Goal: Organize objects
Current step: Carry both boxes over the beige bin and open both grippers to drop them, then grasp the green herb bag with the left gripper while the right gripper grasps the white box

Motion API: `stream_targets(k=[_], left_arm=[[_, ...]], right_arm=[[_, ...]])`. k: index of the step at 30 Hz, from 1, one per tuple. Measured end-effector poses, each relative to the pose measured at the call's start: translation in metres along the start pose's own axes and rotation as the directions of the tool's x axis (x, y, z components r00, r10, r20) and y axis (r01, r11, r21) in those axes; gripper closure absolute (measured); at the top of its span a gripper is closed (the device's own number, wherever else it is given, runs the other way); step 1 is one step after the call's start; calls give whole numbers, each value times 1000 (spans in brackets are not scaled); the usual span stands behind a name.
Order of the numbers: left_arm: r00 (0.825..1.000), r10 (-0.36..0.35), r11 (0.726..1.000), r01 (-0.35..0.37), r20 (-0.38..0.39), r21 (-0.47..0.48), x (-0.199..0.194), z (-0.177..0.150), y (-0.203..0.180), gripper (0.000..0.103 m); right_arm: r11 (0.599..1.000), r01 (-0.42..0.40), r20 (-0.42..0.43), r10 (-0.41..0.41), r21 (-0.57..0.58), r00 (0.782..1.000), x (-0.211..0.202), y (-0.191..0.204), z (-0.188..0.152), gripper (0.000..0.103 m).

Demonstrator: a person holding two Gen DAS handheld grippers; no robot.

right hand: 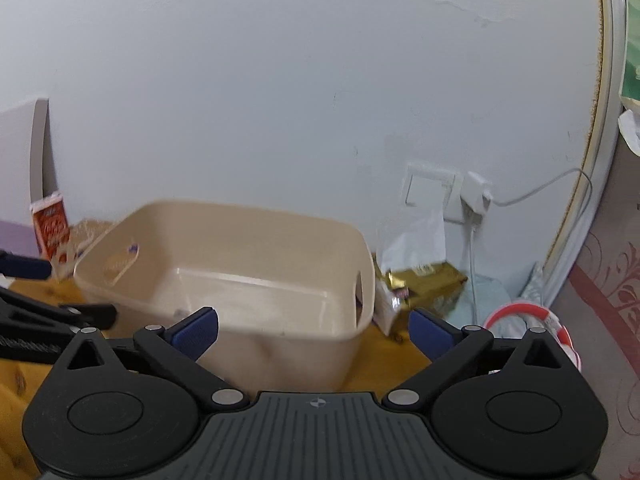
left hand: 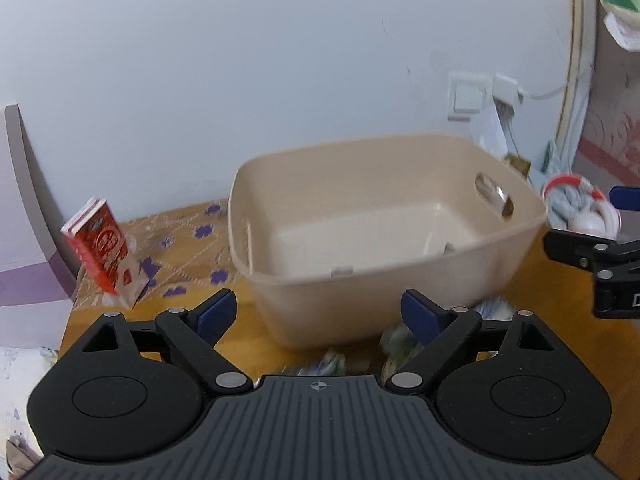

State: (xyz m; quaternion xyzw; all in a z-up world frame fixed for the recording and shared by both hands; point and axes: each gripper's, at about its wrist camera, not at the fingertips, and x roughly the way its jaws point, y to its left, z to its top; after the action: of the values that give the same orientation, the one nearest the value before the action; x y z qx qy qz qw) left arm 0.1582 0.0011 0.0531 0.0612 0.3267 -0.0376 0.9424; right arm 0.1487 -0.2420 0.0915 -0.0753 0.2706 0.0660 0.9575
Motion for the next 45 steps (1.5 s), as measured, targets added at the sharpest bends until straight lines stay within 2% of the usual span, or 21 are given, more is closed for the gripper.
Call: stream_targets(k=[11,16,21,26,31,35,37,39,41,42,43,45], left_arm=[[998,-5,1000,6,-68,15,24,-63,35,12],[997,-20,998,25,-77,63,38,-83,43,12],[996,-47,991,56,-78,118,53,-93,49,12],[996,-55,986,66,-72,154,65,-96,52,13],[994,-91,985,100,-65,140,71,-90,55,23],[988,-139,981,147,-68,128,76,-85,55,39],[984,-163,978,171,-75,118,77,-83,55,55],[983,-167,978,176,-81,114,77,-81,54,58],[982,-168,976,177,-81,125,76,-82,52,61],[982,-169,975,178,-81,131,74,-83,51,62],[982,-168,975,178,-81,135,72,-84,51,63],[983,-163,975,173,-83,136,69,-85,50,64]], right_arm=[[999,7,-155,-12,-34,988,7,14,-69,0],[999,0,-187,-9,-46,982,10,14,-93,0],[997,-17,-228,0,-73,974,17,16,-115,0],[995,-44,-243,22,-88,970,28,21,-122,1],[993,-62,-212,39,-101,977,33,25,-121,3],[992,-89,-202,69,-91,977,35,25,-118,15],[991,-111,-198,95,-75,976,35,23,-118,26],[989,-139,-198,124,-59,972,35,22,-117,37],[985,-163,-202,149,-56,968,34,23,-116,57],[985,-166,-206,151,-57,967,33,24,-116,61],[984,-165,-208,150,-60,967,33,25,-116,69],[983,-173,-209,157,-58,965,32,25,-116,71]])
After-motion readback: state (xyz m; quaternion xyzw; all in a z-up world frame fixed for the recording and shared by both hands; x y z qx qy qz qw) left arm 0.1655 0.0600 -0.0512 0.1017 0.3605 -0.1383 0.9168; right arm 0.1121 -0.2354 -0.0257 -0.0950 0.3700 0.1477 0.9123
